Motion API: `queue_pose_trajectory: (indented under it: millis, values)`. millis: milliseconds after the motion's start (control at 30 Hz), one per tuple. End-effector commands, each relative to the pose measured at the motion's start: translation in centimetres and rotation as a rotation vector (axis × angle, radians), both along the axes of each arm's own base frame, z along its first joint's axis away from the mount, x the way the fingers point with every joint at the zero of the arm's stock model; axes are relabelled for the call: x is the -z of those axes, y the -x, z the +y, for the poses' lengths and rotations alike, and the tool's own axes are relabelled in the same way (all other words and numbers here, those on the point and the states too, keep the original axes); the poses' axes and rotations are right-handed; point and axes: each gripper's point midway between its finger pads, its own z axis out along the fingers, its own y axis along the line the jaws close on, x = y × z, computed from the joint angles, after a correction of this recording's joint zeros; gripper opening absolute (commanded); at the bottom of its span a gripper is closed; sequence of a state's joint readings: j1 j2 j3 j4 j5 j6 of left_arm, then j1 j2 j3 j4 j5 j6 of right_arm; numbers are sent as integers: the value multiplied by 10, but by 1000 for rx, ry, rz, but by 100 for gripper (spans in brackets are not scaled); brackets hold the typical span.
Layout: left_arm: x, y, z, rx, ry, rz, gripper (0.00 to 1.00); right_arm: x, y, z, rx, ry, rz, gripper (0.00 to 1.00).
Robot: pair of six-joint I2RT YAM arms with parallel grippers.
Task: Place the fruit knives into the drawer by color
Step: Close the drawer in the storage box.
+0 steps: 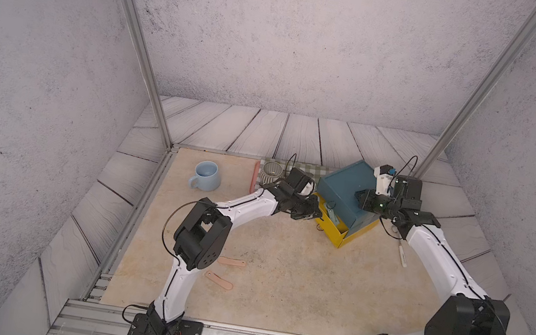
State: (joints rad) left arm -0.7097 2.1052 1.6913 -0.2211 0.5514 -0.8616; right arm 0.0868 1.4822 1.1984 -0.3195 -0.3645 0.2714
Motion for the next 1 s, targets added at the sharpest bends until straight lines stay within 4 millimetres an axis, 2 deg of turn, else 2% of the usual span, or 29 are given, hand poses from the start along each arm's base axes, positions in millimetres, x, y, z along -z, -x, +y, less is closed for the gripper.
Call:
queue_pose_trajectory:
  millis: [0,400,967]
  values:
    - [-6,-8,-14,7,57,-9,0,148,109,-25,44,150,673,11]
    - [-13,-14,-38,-6,124,-19,0,149,109,-25,46,150,677,12]
    - [-18,-22,-39,-118,203,-48,0,149,110,-25,45,147,678,12]
